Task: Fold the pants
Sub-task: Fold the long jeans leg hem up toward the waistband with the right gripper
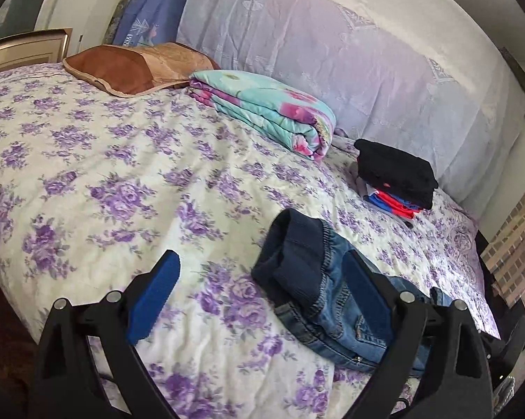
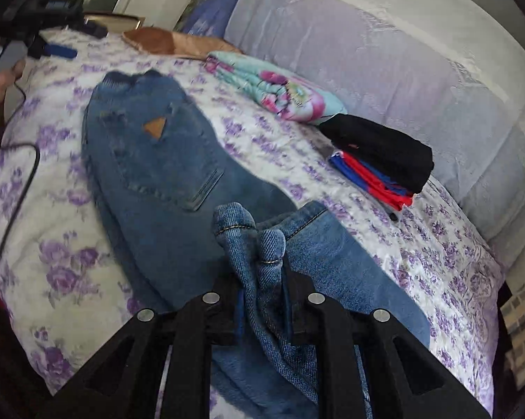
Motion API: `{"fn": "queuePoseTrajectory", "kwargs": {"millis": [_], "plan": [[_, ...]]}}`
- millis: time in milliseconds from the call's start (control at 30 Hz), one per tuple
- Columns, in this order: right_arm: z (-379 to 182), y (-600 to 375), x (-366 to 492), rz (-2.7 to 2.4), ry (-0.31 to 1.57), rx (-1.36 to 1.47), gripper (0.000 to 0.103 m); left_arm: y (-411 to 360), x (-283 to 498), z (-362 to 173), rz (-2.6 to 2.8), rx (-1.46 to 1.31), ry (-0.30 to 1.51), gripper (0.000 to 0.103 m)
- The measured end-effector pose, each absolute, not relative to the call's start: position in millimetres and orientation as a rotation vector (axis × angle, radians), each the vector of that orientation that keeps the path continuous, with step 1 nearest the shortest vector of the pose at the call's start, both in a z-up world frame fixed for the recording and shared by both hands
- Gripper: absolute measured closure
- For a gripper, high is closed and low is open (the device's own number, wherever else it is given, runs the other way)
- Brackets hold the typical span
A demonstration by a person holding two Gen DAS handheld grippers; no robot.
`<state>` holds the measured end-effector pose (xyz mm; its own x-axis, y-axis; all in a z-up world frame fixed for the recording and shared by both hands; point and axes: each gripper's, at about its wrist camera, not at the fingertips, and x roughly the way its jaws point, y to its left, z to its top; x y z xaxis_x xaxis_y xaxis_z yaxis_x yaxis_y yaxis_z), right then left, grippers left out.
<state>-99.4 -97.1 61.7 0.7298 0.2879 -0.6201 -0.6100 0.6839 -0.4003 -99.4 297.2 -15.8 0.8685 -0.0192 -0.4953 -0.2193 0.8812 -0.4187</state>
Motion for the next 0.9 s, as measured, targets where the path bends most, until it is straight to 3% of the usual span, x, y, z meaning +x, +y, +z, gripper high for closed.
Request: {"fn": "queuePoseTrajectory", "kwargs": {"millis": [167,267,367,433,500,667,833,900], "plan": [[56,-95,-107,0.546,0.599,-0.689,0.086,324,-110,-18,0.159,-0.543,0.488,0.011],[52,-90,-113,0.549,0.603,-0.777,0.08,324,-110,-19,0.156,-0.548,0.496,0.011],[62,-95,-114,0.583,0.635,-0.755,0.067,318,-109,-18,0.145,-0.528,0.503,0.011],[77,-107,-114,0.625,0.663,-0.674,0.048,314,-107,-17,0.14,-0.513,0.505,0.011],[99,-123,-111,0.692,0.681,-0.522,0.042,312,-106,-18,0.135,-0.508,0.509,0.011],[125,-141,-71,0.59,0.669,-0.26,0.042,304,-99,-24,0.106,-0.519,0.535,0.011],[79,-124,-24,0.505,0.831,-0.318,0.043,282,-94,-20,0.042,-0.46,0.55,0.011],[58,-125,-20,0.515,0.857,-0.358,0.038,274,-93,-20,0.023,-0.439,0.556,0.011]]}}
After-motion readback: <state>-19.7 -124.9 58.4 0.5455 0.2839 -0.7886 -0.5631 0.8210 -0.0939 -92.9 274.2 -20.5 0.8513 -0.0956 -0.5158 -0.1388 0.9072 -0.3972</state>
